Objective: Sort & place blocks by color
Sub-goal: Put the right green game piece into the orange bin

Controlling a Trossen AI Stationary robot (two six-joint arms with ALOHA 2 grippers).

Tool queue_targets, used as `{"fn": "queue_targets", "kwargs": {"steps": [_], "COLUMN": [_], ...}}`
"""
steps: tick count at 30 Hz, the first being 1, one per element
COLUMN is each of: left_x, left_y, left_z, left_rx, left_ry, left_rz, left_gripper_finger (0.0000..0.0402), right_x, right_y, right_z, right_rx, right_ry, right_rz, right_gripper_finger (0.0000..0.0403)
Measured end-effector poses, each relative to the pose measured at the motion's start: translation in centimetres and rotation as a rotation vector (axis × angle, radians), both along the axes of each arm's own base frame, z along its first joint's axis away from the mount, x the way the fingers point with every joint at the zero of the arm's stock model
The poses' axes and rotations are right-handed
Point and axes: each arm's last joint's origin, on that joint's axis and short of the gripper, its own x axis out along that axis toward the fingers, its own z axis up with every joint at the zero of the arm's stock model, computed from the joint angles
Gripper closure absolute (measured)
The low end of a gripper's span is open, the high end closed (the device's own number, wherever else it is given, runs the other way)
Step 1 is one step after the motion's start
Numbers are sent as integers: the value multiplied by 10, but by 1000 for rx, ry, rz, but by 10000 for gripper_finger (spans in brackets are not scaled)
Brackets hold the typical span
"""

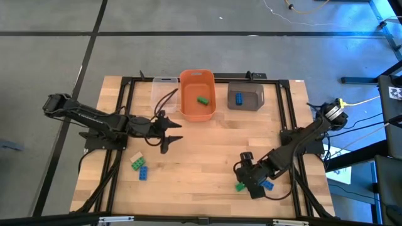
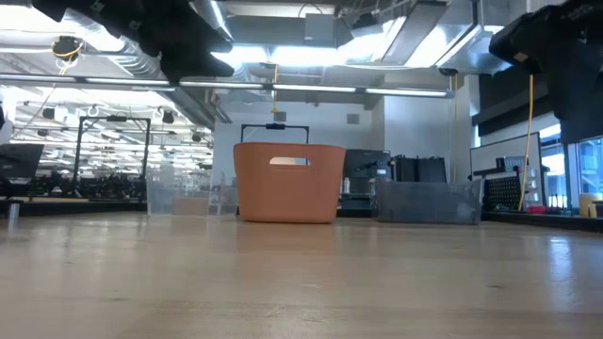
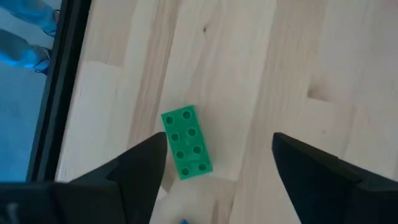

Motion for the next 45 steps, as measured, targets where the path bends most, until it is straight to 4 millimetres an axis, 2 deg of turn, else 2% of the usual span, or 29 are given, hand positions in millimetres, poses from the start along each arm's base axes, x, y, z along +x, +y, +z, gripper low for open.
{"fn": "queue_targets", "kwargs": {"steps": [9,23,31,37,45], "left_x": [0,0,0,0,0], "left_y": [0,0,0,0,0], "left_z": [-1,-1,-1,-1,-1], "left_rx": [2,1,1,2,3], "left_ry": [6,8,9,13,14], "left_rz": [7,3,3,4,5], "left_gripper_finger": [168,168,168,168,168], "right_x": [6,6,1,-4,4], "right_y": [3,4,15,28,39], "right_z": [-11,-11,-13,-29,-60], "right_rx": [-48,-92,-113,-98,-118], "right_ry": [-1,-43,-61,-30,1], "right_rz": [28,32,187,242,240], "right_gripper_finger": [111,111,111,111,111]}}
